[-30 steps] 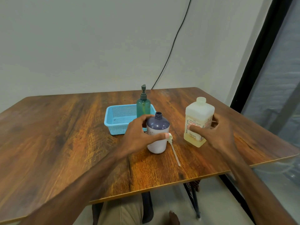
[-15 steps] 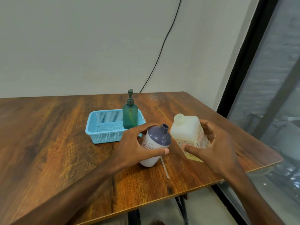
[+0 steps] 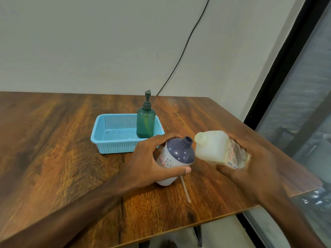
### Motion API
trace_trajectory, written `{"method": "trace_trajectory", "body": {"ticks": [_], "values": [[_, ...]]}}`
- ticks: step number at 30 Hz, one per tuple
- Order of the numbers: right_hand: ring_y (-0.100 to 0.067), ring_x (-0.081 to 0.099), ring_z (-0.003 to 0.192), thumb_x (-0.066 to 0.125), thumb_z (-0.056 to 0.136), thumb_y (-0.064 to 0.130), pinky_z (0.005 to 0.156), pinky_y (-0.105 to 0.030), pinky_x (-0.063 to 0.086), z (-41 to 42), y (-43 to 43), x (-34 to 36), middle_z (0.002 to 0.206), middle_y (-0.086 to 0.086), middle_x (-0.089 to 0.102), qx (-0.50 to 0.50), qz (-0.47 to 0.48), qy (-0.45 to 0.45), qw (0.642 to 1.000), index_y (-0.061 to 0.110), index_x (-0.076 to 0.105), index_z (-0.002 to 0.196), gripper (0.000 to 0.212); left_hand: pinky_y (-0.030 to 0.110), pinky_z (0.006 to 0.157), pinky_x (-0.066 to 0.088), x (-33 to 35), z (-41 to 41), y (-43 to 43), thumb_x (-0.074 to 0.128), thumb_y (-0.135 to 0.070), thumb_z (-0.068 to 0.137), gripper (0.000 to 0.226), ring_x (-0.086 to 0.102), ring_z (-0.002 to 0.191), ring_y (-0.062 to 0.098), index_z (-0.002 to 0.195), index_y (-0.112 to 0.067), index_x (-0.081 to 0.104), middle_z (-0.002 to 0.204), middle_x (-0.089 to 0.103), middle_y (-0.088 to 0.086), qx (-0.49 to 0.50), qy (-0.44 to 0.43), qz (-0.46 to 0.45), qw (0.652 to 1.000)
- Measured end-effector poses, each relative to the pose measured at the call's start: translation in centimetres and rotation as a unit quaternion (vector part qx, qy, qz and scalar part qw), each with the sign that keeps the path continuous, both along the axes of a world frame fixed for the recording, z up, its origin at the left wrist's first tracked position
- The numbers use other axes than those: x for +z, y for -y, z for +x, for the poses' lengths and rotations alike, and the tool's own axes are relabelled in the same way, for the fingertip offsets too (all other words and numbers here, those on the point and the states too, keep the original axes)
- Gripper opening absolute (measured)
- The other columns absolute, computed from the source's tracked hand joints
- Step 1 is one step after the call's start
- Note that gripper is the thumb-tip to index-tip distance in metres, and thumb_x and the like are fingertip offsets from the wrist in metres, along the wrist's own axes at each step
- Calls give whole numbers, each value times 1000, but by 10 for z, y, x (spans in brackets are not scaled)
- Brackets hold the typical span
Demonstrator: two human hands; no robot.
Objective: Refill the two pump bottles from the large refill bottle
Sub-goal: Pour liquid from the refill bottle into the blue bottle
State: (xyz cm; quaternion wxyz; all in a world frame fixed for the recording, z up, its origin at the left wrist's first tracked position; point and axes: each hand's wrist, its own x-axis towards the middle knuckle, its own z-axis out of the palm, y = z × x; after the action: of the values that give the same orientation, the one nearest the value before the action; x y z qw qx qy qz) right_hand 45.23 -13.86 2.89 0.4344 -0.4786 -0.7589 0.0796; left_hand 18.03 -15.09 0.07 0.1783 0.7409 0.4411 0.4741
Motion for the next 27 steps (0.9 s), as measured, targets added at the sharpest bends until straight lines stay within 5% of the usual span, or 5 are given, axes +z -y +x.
{"method": "trace_trajectory", "body": {"ticks": [4,8,13,18,27], "values": [[24,57,86,93,58,7,70,5,41,-3,5,7,88,32,51,17,33,32,999,38,57,98,62,20,91,52,-1,-3,-1,90,-60,64,75,64,112,2,129,-33,64,117,69,-20,6,-20,18,1000],[4,63,72,84,64,54,57,-7,41,-4,4,9,84,26,54,20,31,26,999,36,56,96,46,17,93,52,-2,-5,-2,88,-63,63,79,63,112,0,132,-32,63,119,68,-20,9,-27,21,999],[4,57,69,92,62,14,62,-8,38,-4,4,11,85,17,62,-4,31,49,998,28,58,98,51,15,94,50,-3,-7,-5,87,-66,63,82,62,115,-2,134,-32,61,121,68,-21,18,-35,19,999],[25,54,93,93,62,13,75,3,40,-5,8,17,88,28,55,5,53,62,997,20,68,104,50,23,96,53,-5,-10,-8,86,-69,63,84,62,116,0,135,-33,61,122,67,-21,25,-42,21,999],[19,55,90,93,55,3,76,0,41,-7,10,22,89,9,62,3,73,80,994,14,73,107,57,17,95,51,-6,-7,-8,86,-68,62,85,60,116,-5,135,-34,60,124,66,-23,32,-46,26,998]]}}
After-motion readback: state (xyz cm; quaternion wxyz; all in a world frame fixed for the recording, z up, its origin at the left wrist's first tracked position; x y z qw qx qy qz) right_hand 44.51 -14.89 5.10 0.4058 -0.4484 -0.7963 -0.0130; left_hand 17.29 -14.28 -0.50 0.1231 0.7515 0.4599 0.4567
